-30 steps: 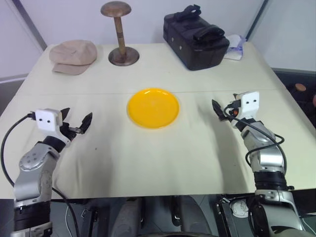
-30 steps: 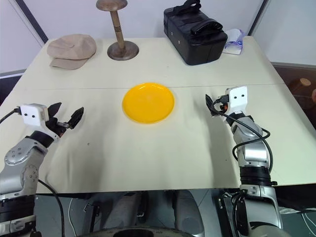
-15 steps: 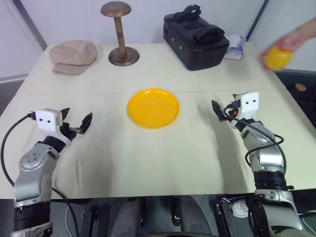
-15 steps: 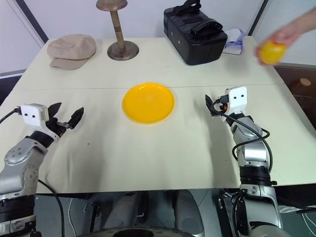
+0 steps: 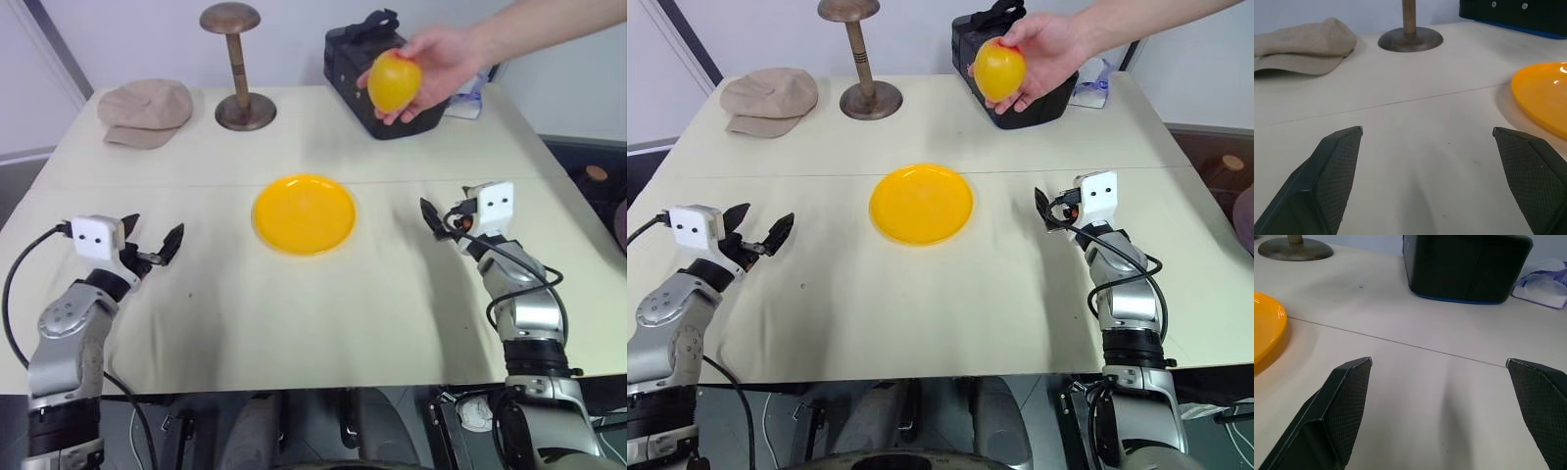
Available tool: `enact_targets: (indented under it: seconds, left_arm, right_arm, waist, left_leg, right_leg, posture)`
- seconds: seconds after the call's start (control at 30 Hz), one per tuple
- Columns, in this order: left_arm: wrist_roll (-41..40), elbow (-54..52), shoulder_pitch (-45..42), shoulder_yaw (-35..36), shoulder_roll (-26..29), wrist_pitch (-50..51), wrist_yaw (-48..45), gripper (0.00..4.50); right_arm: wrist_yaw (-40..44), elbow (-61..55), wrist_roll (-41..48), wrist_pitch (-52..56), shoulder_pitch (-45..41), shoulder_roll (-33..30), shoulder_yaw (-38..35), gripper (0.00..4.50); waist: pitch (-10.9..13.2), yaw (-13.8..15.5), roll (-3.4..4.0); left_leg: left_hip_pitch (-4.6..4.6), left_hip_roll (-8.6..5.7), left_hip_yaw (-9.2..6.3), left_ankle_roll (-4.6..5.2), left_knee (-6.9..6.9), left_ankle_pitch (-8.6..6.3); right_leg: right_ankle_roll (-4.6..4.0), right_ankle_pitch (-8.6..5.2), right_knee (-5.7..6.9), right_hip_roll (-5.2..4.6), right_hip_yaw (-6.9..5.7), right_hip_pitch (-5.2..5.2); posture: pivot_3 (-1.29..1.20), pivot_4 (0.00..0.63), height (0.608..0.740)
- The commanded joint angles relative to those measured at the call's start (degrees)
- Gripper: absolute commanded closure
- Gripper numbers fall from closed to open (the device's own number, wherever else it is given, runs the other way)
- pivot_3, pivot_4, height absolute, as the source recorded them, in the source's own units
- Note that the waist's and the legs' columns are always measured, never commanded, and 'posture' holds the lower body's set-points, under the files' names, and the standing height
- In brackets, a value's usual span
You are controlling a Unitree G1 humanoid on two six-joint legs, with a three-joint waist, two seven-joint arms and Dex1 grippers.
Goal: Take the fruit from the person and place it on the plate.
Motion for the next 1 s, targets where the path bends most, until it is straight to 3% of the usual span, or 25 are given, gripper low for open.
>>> enact_targets:
  seconds: [0.03,0.33,0.6,0.77,1.0]
  left_arm:
    - [-0.9,-5.42,-3.98,-0.52,2.69,0.4,-1.33,0.0]
    - [-22.56,-19.79,-5.95,-2.51,11.68,19.65,-14.97,0.0]
    - [-21.61,-16.79,-9.33,-2.29,13.05,19.25,-16.45,0.0]
    - [-20.3,-15.05,-10.47,-2.96,12.68,18.53,-16.74,0.0]
    - [-19.86,-15.45,-10.96,-3.65,11.71,18.34,-16.13,0.0]
  right_arm:
    - [0.0,-1.45,0.07,-0.81,-1.0,-0.29,-0.49,0.03]
    - [-0.09,-1.94,0.12,-0.38,-0.89,-0.55,-0.39,0.03]
    - [1.67,-7.1,3.14,2.19,-1.18,-1.83,-1.83,0.03]
    - [2.94,-14.73,8.93,8.34,-6.61,-0.98,-1.76,0.03]
    - [1.75,-13.13,11.4,11.05,-14.56,2.19,-1.0,0.03]
  waist:
    - [0.0,0.05,0.0]
    - [-0.01,-0.45,0.02]
    - [-0.01,-0.09,0.04]
    - [-0.01,-0.4,0.04]
    - [-0.01,0.03,0.03]
  left_leg:
    - [-0.01,0.0,0.0,0.0,0.0,0.0]
    - [0.03,0.01,0.06,0.0,0.01,0.0]
    - [0.09,0.02,0.09,0.01,0.03,0.0]
    - [0.1,0.03,0.1,0.01,0.02,0.0]
    - [0.09,0.08,0.06,0.01,0.01,0.0]
  right_leg:
    - [0.0,0.0,0.0,0.0,0.0,0.0]
    - [-0.04,-0.02,-0.07,0.02,0.17,0.05]
    - [-0.19,-0.12,0.03,0.2,0.18,0.06]
    - [-0.17,-0.11,0.03,0.21,0.2,0.05]
    - [-0.17,-0.11,0.0,0.28,0.27,0.05]
  posture:
    - [0.0,0.15,0.74]
    - [0.0,0.15,0.74]
    - [0.0,0.15,0.74]
    - [0.0,0.15,0.74]
    - [0.0,0.15,0.74]
